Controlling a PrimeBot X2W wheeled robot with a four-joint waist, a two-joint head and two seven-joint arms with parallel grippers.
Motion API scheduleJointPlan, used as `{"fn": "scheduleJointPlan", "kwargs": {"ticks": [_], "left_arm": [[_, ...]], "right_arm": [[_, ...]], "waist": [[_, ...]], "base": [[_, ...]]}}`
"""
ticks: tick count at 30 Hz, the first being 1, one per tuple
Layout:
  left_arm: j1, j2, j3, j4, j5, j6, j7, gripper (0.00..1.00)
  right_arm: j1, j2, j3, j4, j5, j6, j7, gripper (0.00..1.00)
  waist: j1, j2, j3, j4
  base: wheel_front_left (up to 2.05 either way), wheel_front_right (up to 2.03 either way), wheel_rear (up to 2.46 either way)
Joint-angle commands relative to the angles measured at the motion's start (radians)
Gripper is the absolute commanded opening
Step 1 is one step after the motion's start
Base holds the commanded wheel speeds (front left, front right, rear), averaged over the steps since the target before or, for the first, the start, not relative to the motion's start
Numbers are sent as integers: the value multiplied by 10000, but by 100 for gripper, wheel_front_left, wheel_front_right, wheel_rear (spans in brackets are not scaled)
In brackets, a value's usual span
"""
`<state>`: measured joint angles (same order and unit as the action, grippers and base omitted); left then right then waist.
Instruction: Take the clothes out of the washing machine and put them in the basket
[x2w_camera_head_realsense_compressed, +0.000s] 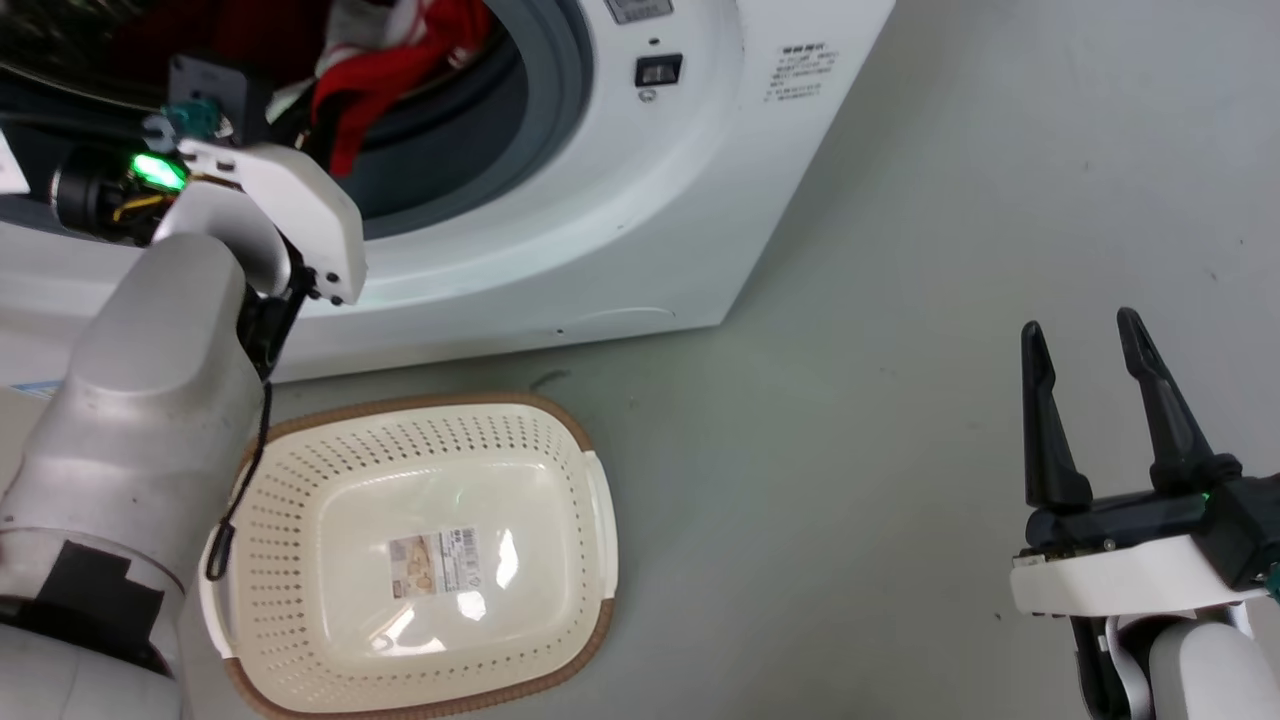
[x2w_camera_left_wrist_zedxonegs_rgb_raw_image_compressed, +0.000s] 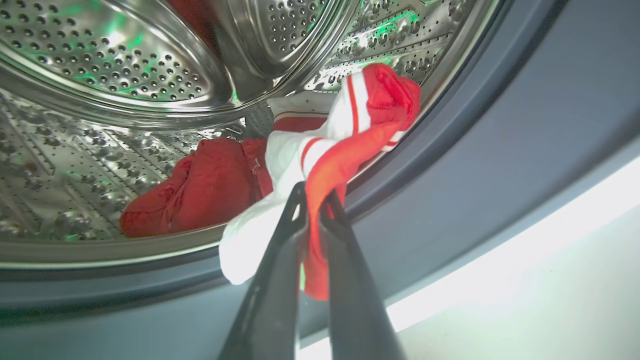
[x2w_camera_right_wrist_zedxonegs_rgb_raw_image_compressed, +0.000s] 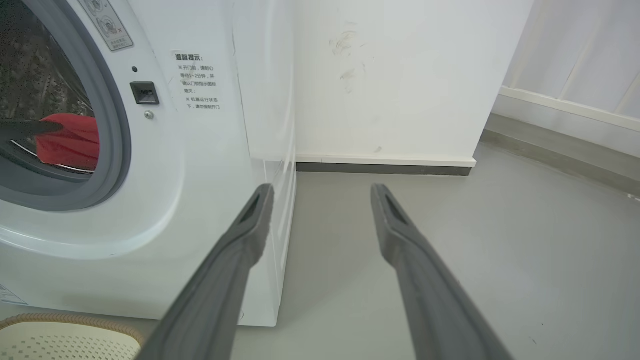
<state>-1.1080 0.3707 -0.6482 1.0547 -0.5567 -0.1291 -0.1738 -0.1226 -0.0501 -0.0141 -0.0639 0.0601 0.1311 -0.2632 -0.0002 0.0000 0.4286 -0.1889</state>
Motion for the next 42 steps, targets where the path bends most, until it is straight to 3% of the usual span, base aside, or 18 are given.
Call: {"fn": "scheduleJointPlan", "kwargs": {"ticks": [1,7,16,26,42], "left_arm": [[170,18,-54,-105,-19,-4,-196,0],[913,-112,-91,-632,-13,84,-768,0],[2208,184,175,-2774,166,680,-929,0],[3700,931,528,-6062,355,1747,-875,0],[5251,2485,890,-10925,583,3198,188,0]], "right_arm": [[151,2,-18,45,-76,-7,-25,100],[625,2,39,149,-208,-7,-24,100],[1184,2,59,256,-315,-7,-24,100],[1716,2,52,323,-387,-7,-24,100],[2089,2,106,329,-369,-7,-24,100]], "waist": [[2,0,-472,339],[2,0,-1267,663],[2,0,-2275,996],[2,0,-3130,1318],[2,0,-3649,1624]], "base": [[0,0,0],[0,0,0],[0,0,0],[0,0,0],[0,0,0]]}}
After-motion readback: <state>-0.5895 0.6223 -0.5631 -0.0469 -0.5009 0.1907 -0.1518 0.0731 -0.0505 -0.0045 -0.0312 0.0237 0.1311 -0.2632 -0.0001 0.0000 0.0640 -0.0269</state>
